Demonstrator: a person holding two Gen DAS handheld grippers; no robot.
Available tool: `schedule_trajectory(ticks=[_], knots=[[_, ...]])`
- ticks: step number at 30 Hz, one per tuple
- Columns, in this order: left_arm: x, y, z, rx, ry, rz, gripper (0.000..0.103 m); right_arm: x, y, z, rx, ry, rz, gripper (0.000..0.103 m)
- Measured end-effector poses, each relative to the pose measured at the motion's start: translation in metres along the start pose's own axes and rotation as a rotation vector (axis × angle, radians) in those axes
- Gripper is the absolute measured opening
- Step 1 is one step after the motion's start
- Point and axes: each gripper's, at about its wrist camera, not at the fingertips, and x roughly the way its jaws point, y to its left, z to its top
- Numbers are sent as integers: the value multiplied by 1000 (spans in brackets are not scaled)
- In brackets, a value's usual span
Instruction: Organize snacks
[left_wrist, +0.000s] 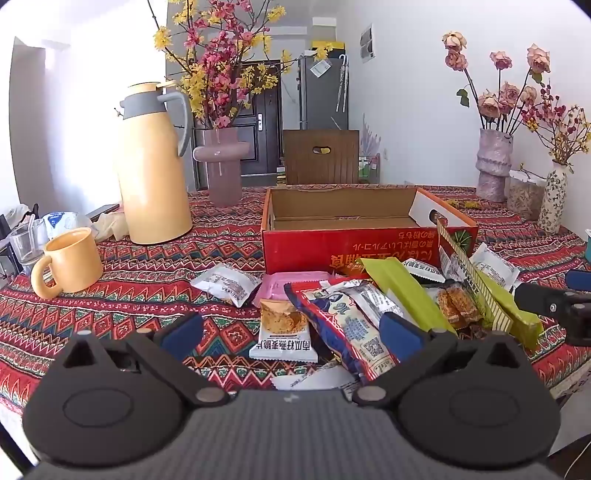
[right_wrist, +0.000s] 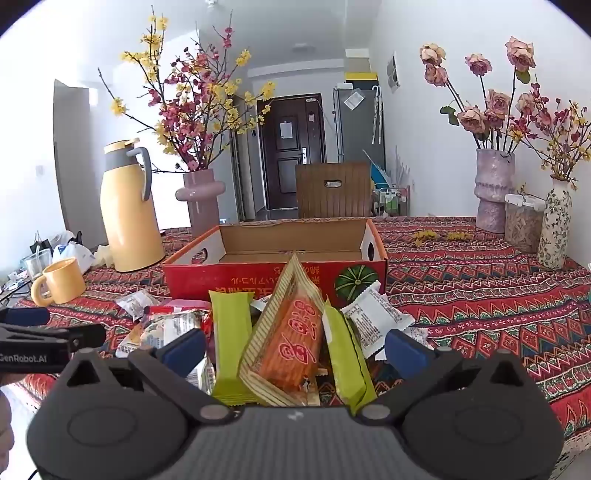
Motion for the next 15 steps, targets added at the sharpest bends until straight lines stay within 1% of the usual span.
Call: schedule_trajectory(ticks=[15], knots=[[-6,-2,-2,-4,5,-13,103,2,4,-3,-11,20,-3,103]])
